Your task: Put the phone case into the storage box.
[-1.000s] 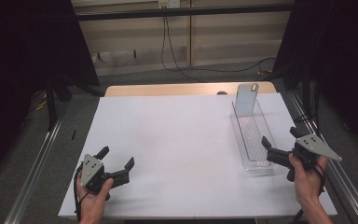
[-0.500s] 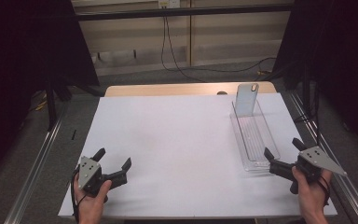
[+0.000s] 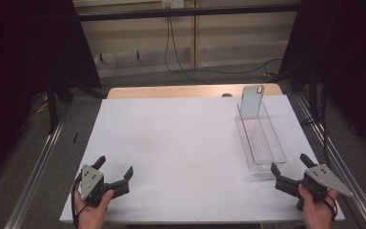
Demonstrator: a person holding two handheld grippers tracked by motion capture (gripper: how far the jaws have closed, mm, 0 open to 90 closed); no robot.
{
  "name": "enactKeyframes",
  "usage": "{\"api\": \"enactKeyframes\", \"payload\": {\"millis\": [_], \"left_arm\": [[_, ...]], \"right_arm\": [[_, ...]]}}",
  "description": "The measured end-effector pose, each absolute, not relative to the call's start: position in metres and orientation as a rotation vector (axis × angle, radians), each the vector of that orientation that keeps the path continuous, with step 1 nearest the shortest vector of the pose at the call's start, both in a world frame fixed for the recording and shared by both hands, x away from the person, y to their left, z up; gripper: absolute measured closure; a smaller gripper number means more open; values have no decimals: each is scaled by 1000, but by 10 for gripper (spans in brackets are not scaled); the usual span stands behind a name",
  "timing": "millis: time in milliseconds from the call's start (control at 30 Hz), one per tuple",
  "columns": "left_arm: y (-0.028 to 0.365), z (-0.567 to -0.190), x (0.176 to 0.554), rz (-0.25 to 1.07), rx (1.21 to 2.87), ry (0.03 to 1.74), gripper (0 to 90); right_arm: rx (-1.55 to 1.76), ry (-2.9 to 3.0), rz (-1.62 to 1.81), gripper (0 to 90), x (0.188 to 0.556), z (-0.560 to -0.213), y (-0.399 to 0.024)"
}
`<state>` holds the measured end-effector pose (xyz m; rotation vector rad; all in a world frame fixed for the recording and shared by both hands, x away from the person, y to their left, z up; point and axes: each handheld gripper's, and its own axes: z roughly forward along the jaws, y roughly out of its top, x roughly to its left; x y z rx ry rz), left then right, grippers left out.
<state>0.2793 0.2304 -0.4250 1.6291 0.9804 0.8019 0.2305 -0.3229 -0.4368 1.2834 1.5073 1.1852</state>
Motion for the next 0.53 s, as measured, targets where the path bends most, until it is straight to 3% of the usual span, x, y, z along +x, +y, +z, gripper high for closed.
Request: {"api": "enactKeyframes", "payload": {"millis": [533], "left_arm": [[233,-427,274,815,1600,1005,19]], "right_arm": [[1308,1463,1212,1,224,-437,-324]]}}
